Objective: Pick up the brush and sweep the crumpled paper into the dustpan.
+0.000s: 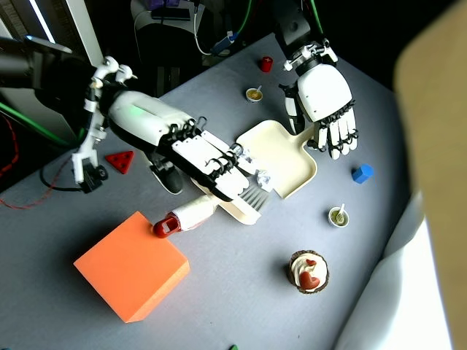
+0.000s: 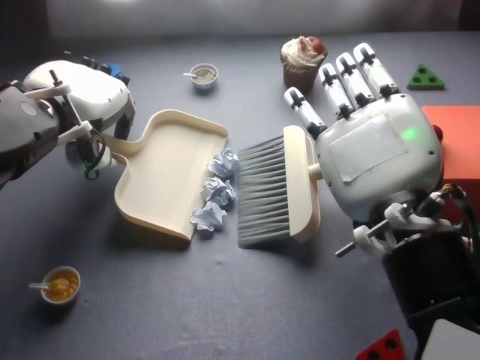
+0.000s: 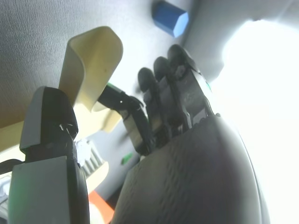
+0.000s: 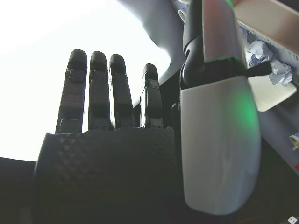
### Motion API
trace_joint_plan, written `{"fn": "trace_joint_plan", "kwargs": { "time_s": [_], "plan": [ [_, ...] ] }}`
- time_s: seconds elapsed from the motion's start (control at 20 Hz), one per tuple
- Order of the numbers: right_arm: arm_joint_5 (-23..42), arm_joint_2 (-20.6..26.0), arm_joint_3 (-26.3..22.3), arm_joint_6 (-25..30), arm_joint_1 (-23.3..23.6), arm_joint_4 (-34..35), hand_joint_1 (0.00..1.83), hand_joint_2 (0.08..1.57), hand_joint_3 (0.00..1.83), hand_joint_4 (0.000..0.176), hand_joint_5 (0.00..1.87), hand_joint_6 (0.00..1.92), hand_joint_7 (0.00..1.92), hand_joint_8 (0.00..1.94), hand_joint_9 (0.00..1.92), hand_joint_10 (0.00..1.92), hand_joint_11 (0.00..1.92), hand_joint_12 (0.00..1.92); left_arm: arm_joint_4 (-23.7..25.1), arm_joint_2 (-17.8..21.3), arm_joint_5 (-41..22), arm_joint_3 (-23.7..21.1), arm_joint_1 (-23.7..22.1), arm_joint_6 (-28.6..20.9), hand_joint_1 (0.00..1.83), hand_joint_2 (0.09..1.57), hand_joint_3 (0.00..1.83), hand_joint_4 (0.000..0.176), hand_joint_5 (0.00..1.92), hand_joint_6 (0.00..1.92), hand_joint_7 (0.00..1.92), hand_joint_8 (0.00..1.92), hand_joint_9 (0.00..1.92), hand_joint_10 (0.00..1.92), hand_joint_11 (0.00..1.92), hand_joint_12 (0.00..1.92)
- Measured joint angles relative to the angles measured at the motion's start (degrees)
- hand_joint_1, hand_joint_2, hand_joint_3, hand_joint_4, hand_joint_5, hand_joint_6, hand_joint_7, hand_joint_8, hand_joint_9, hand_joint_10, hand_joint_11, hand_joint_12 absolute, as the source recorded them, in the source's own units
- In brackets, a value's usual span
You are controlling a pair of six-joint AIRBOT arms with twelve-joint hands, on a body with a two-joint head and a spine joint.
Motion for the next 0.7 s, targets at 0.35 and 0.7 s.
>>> {"fn": "trace_joint_plan", "kwargs": {
  "time_s": [0.35, 0.7],
  "plan": [
    [-1.8, 0.7, -0.6, -0.1, -1.0, -1.9, 1.19, 0.95, 0.00, 0.000, 0.15, 0.01, 0.16, 0.00, 0.18, 0.00, 0.15, 0.01, -0.3, 1.3, 0.1, -0.7, 0.0, 0.0, 1.08, 1.16, 0.00, 0.000, 0.91, 1.09, 0.42, 0.00, 0.33, 0.00, 0.30, 0.02],
    [-2.8, 3.8, -4.3, -0.1, -3.1, -2.1, 1.21, 0.95, 0.00, 0.000, 0.17, 0.01, 0.18, 0.01, 0.22, 0.01, 0.18, 0.02, -0.6, 1.4, -0.9, -1.5, 0.4, 0.0, 1.05, 1.17, 0.00, 0.007, 0.89, 1.13, 0.41, 0.00, 0.31, 0.00, 0.29, 0.01]
  ]
}}
